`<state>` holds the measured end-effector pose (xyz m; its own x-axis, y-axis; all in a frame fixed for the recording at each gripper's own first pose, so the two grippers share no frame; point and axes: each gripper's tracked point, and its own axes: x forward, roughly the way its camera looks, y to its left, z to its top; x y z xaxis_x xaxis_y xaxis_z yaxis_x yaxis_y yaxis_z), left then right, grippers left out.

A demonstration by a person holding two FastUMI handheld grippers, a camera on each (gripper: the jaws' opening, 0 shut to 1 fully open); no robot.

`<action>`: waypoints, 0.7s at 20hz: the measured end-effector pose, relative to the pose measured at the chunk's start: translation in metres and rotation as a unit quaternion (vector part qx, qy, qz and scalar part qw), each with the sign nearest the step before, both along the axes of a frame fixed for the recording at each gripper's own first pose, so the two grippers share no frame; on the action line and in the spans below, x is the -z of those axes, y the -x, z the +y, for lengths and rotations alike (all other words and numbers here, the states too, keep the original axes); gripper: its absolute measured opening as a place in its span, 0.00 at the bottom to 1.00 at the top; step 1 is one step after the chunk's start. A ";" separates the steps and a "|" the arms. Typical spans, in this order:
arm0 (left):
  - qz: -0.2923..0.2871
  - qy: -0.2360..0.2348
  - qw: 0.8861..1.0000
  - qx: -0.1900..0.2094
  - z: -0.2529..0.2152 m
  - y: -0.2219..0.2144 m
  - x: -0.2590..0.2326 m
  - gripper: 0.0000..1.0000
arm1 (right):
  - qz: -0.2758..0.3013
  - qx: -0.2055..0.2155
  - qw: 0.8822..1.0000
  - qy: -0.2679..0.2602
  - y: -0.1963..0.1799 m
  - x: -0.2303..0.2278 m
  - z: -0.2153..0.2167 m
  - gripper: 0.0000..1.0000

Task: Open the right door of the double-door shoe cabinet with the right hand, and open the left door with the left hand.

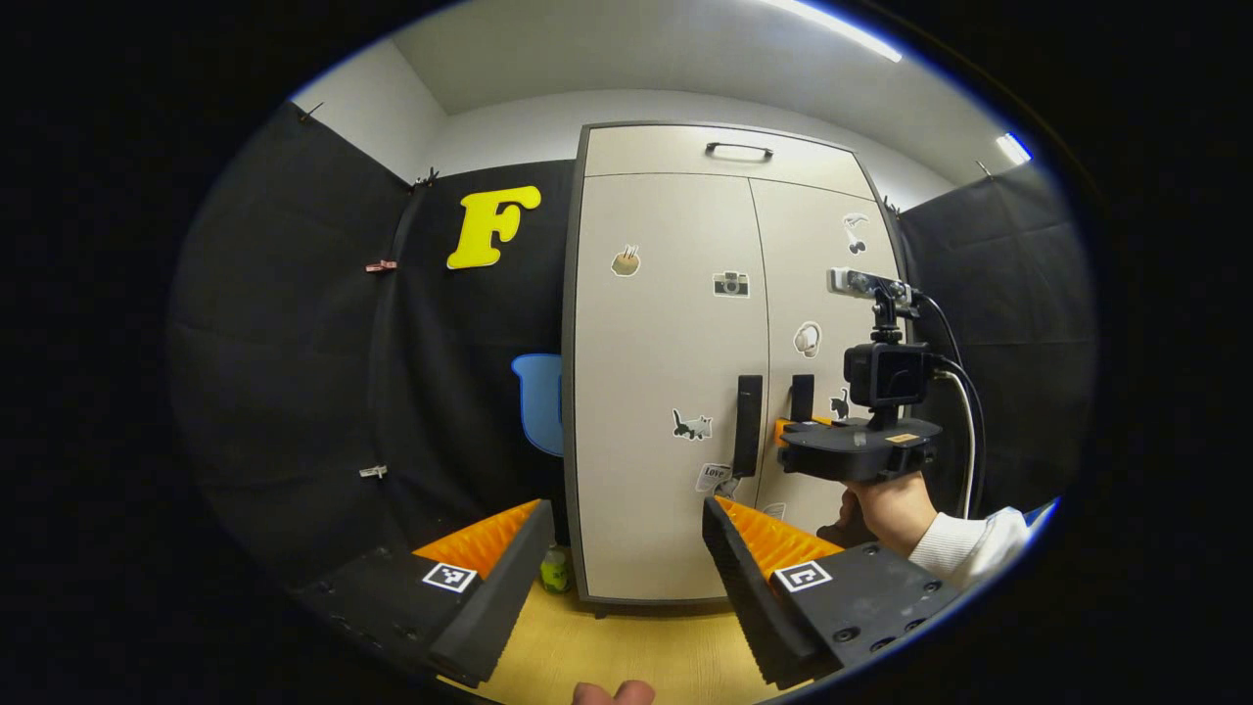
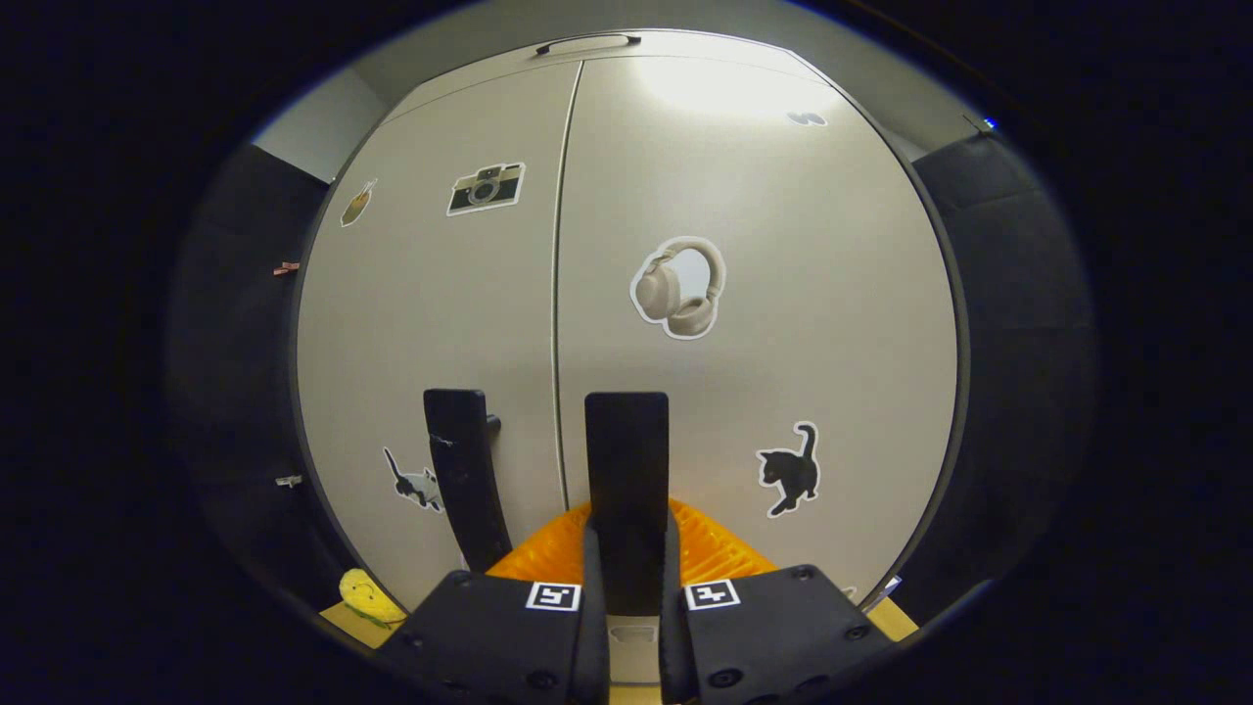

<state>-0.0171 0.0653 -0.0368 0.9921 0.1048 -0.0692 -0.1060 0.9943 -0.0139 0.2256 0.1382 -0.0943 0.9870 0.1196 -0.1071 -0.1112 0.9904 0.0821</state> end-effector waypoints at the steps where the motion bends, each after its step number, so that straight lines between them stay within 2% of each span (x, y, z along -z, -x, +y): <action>1: 0.002 -0.002 1.000 -0.001 0.000 0.003 0.001 0.95 | 0.004 0.003 1.000 -0.008 0.001 0.000 0.000 0.24; 3: 0.001 -0.005 1.000 -0.003 -0.002 0.008 -0.001 0.94 | 0.016 0.003 1.000 -0.014 -0.001 0.002 -0.001 0.24; 4: -0.001 -0.006 1.000 -0.004 -0.003 0.010 -0.004 0.94 | 0.017 -0.001 1.000 -0.012 0.004 0.000 -0.002 0.18; 9: -0.003 -0.013 1.000 -0.009 -0.008 0.014 -0.007 0.95 | 0.017 -0.022 0.999 -0.021 0.033 -0.005 -0.009 0.18; 14: -0.005 -0.014 1.000 -0.011 -0.019 0.023 -0.009 0.94 | 0.030 -0.041 0.997 -0.060 0.064 -0.011 -0.025 0.18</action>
